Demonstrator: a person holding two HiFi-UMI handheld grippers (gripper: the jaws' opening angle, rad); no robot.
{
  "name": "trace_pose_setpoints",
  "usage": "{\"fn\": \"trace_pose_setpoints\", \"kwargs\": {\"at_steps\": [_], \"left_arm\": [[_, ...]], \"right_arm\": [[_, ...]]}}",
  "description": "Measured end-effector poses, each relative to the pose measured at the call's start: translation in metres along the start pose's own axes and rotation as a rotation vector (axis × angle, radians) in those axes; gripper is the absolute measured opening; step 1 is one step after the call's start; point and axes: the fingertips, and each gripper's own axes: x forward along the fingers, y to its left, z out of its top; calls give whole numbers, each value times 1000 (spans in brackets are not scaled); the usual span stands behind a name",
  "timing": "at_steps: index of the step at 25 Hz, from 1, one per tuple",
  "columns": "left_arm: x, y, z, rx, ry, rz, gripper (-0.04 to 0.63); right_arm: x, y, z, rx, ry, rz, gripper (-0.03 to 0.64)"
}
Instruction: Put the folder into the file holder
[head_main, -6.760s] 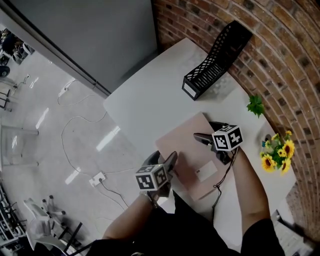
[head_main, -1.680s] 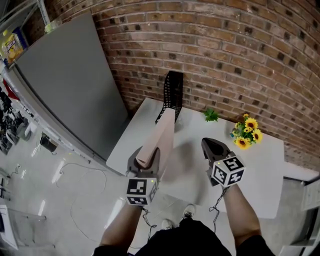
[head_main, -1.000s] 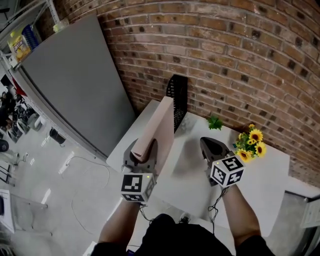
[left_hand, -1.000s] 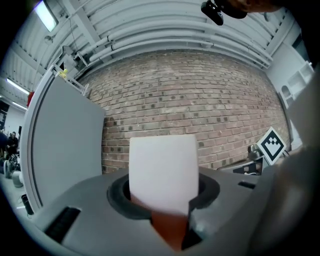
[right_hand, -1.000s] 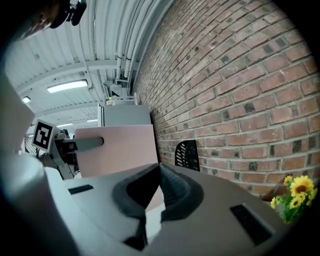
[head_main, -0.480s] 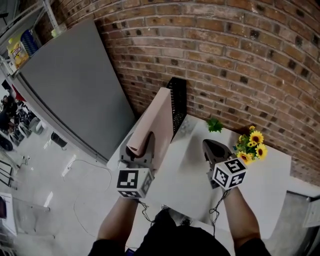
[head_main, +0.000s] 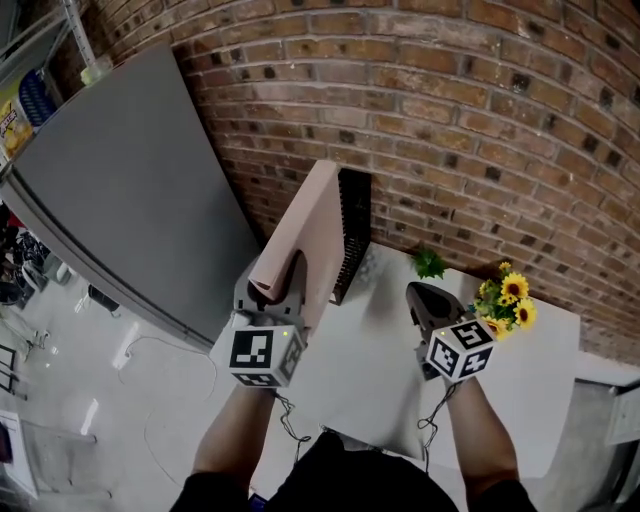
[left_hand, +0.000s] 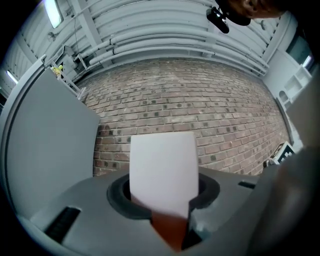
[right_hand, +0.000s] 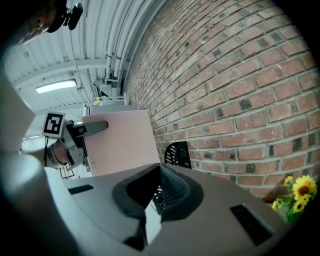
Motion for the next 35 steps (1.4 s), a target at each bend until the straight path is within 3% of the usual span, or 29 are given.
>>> {"fn": "trace_pose_setpoints", "kwargs": {"at_steps": [18,35], "left_arm": [[97,45,-10,-70,-56,-106,149],[136,52,-36,-138,-85,-91,149]], "right_arm": [[67,-21,3,27,10,-118,3],[91,-30,-13,44,49,-149,3]]}}
